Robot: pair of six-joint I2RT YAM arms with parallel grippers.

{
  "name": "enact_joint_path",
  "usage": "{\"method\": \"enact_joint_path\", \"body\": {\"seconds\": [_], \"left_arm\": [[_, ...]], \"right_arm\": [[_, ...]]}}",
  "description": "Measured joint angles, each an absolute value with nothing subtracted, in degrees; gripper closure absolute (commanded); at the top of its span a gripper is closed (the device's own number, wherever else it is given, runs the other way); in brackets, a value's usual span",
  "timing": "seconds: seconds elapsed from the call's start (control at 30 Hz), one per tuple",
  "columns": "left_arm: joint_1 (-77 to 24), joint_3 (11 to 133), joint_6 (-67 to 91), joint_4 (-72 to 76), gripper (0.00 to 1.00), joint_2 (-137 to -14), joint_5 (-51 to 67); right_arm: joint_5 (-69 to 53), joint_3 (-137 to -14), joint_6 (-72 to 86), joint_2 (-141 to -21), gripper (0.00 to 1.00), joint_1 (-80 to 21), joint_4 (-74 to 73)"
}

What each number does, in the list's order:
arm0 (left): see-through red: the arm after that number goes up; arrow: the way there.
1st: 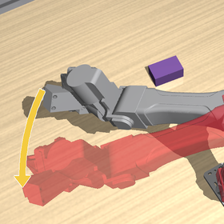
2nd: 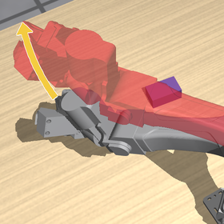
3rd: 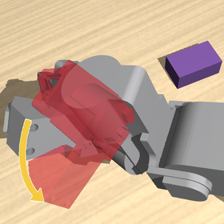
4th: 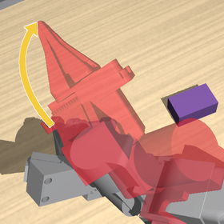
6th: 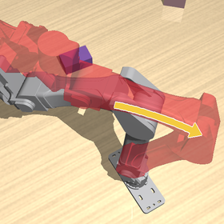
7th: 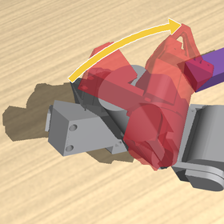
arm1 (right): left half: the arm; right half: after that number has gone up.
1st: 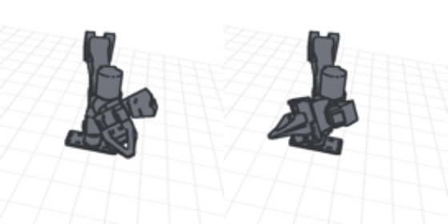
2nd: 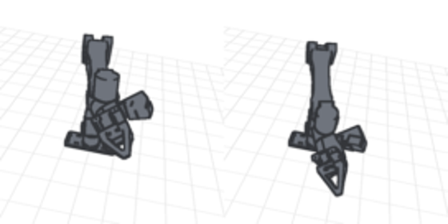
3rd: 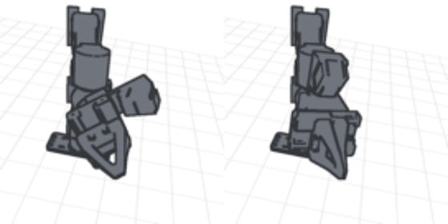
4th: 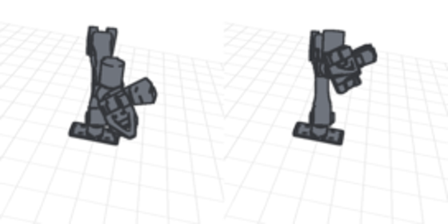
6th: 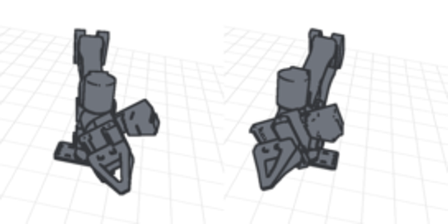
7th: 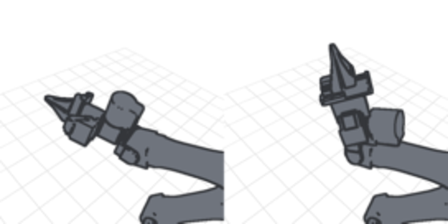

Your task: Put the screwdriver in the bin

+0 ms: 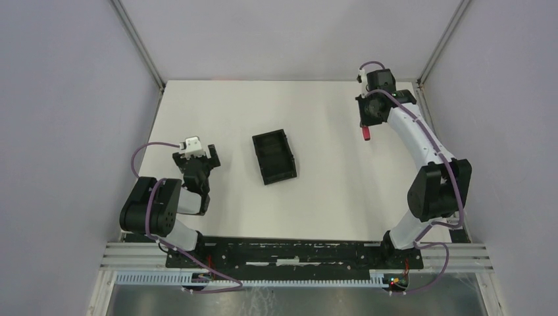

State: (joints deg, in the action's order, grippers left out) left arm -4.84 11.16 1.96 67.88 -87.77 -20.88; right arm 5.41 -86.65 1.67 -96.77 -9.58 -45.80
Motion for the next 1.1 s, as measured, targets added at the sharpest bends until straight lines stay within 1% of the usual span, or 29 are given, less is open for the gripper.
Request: {"method": "enact_joint_path", "body": {"seconds": [0.1, 0.2, 0.27, 0.33, 0.5, 0.6, 0.73, 0.93, 1.0, 1.07, 1.1], "left_arm": [[-4.84, 11.18, 1.96, 67.88, 0.00, -87.77, -20.86], [-4.84, 11.20, 1.96, 67.88, 0.00, -87.77, -20.88], [-4.84, 11.20, 1.96, 67.88, 0.00, -87.77, -20.88], [-4.84, 11.20, 1.96, 67.88, 0.00, -87.77, -20.88], [-4.84, 11.20, 1.96, 67.88, 0.00, -87.77, -20.88], [-4.84, 11.20, 1.96, 67.88, 0.00, -87.77, -20.88], [-4.84, 11.20, 1.96, 67.88, 0.00, -87.74, -20.88], [-4.84, 11.20, 1.96, 67.88, 0.00, -87.77, -20.88], [-4.84, 11.20, 1.96, 67.88, 0.00, -87.77, -20.88], [-4.84, 11.20, 1.96, 67.88, 0.00, -87.77, -20.88], [-4.84, 11.20, 1.96, 67.88, 0.00, -87.77, -20.88]], "right_arm": [[4.45, -89.21, 3.05, -96.03, 1.00, -9.58, -47.57], [3.53, -88.84, 5.39, -95.96, 1.00, -10.55, -47.68], [3.92, -87.83, 7.22, -95.92, 1.00, -13.02, -46.41], [3.88, -86.80, 8.75, -95.92, 1.00, -17.85, -43.70], [2.13, -86.39, 8.64, -97.21, 1.00, -35.99, -31.18], [1.34, -87.00, 7.05, -99.81, 1.00, -43.16, -25.47], [2.44, -87.20, 4.21, -104.33, 1.00, -45.74, -22.04], [5.85, -87.20, -1.15, -110.19, 0.99, -47.57, -21.47], [6.48, -87.20, -1.98, -111.04, 0.86, -48.03, -21.45], [6.92, -87.20, -2.52, -111.61, 0.69, -48.42, -21.37], [7.07, -87.20, -2.48, -111.77, 0.64, -48.58, -21.41]]}}
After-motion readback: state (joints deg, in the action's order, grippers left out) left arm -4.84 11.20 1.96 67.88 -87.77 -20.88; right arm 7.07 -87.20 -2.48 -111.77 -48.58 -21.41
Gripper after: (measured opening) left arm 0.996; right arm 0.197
